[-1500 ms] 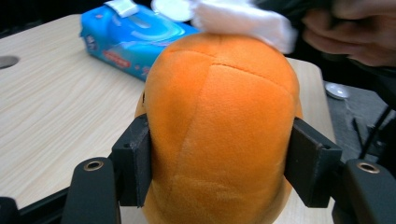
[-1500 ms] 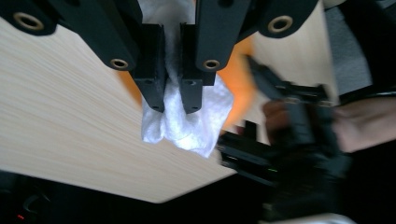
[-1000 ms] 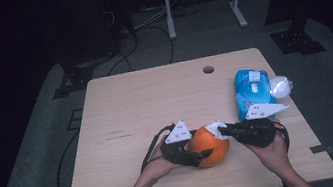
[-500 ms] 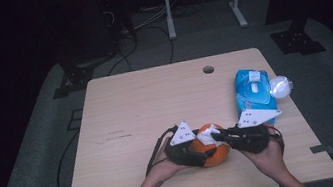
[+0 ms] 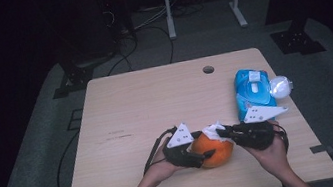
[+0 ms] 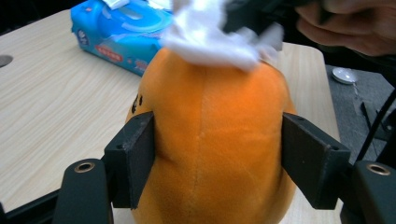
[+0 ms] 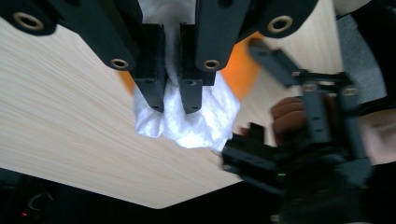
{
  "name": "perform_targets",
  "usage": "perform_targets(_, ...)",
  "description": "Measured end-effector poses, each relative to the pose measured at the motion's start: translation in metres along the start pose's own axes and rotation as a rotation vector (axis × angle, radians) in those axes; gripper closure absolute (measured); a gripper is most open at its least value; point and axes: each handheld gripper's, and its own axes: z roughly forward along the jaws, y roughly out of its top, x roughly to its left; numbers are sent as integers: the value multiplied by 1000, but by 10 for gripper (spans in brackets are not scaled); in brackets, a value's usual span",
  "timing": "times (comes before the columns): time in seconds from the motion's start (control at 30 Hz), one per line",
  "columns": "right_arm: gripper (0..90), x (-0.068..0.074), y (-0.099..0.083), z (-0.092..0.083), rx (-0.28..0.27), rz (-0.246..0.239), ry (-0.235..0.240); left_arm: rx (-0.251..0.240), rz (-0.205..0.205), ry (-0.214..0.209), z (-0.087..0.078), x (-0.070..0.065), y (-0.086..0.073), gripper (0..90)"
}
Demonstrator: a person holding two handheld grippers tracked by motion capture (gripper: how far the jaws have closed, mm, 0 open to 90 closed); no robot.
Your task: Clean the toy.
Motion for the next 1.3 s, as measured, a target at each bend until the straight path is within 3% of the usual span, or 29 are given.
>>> perform_targets(0.13,823,9,3,4,11,-35,29,1,-5,-9,0,1,-1,235)
perform_targets(0.23,824,5,2,5,14,-16,45,14,-36,-26,1,7,-3,122)
perform_targets(0.3,824,4,2,5,15,-8,48,12,-67,-47,3,8,-5,126)
perform_targets(0.4,823,11,4,5,21,-33,46,18,-27,-61,6,1,-5,225)
perform_targets(0.47,823,16,5,7,20,-43,62,33,25,-67,8,-6,-2,244)
perform_targets(0.57,824,17,7,7,22,-55,35,34,64,-73,9,-13,-3,251)
perform_targets(0.83,824,-5,1,-5,25,-11,-40,29,45,-75,8,-9,-3,230)
perform_targets(0.9,824,-9,-2,-7,27,7,-28,23,27,-84,9,-6,-5,231)
perform_targets(0.97,824,-5,-1,-6,33,1,-16,27,34,-87,10,-7,-5,237)
perform_targets(1.0,823,-2,0,-5,35,-5,-5,30,40,-89,10,-8,-5,242)
perform_targets(1.1,823,5,3,0,42,-23,13,53,121,-107,12,-17,-3,249)
perform_targets(1.2,823,5,2,5,50,-16,21,59,173,-121,14,-24,-4,249)
perform_targets(1.3,823,0,0,5,53,-5,19,55,165,-112,13,-23,-3,253)
